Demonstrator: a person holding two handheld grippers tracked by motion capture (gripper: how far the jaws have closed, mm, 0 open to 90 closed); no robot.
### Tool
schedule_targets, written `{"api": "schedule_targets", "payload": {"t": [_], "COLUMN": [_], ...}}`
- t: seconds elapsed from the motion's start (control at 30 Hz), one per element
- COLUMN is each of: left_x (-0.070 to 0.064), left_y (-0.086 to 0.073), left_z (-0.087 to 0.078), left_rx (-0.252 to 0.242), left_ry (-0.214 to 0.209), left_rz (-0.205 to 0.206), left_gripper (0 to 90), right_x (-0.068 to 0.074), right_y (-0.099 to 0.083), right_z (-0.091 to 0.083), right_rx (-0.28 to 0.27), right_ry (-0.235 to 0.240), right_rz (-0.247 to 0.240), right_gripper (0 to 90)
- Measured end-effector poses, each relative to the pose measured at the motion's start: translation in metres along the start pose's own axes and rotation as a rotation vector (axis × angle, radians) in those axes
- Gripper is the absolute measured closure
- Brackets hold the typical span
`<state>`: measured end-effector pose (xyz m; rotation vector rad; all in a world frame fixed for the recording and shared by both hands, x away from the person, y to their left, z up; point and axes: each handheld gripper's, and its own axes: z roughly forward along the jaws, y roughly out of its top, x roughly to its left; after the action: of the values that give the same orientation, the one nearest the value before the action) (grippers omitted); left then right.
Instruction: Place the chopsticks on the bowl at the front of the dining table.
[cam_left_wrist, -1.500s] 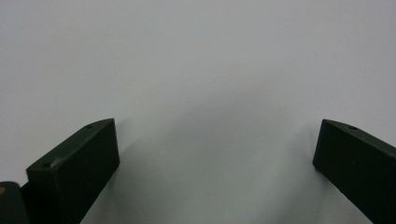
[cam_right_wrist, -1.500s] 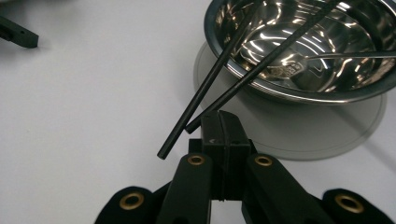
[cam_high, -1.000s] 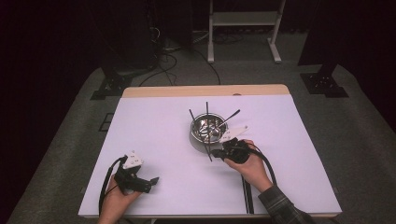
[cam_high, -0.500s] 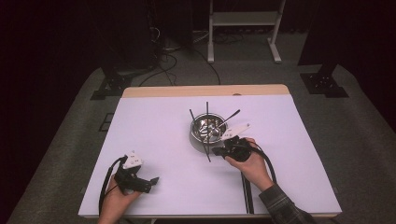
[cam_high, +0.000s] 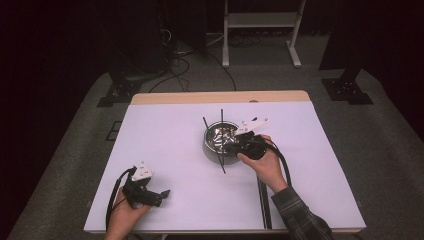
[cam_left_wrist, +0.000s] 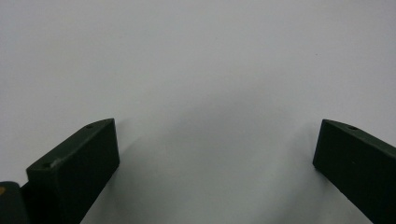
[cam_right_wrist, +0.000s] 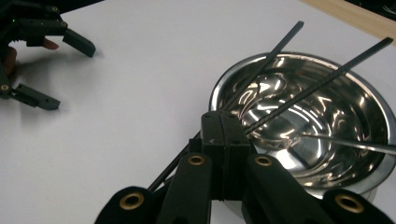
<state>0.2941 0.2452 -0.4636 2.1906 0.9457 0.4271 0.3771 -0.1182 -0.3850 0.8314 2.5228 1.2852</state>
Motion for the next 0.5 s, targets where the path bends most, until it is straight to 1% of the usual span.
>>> {"api": "schedule_targets", "payload": {"t": [0.17,0.3,0.5], "left_x": [0.0,0.0,0.0], "left_y": [0.0,0.0,0.0], "left_z": [0.0,0.0,0.0], "left_rx": [0.002,0.002,0.003], "left_ry": [0.001,0.0,-0.001], "left_rz": [0.001,0.0,0.0], "left_gripper": [0.0,0.0,0.0], "right_x": [-0.004,-0.006,-0.01], "right_y": [0.014,0.021,0.032], "right_z": [0.005,0.009,0.021], "right_rx": [-0.006,-0.006,-0.001], "right_ry": [0.001,0.003,0.005], "right_rz": [-0.003,-0.005,-0.002], "right_gripper": [89.6,89.6,89.7]}}
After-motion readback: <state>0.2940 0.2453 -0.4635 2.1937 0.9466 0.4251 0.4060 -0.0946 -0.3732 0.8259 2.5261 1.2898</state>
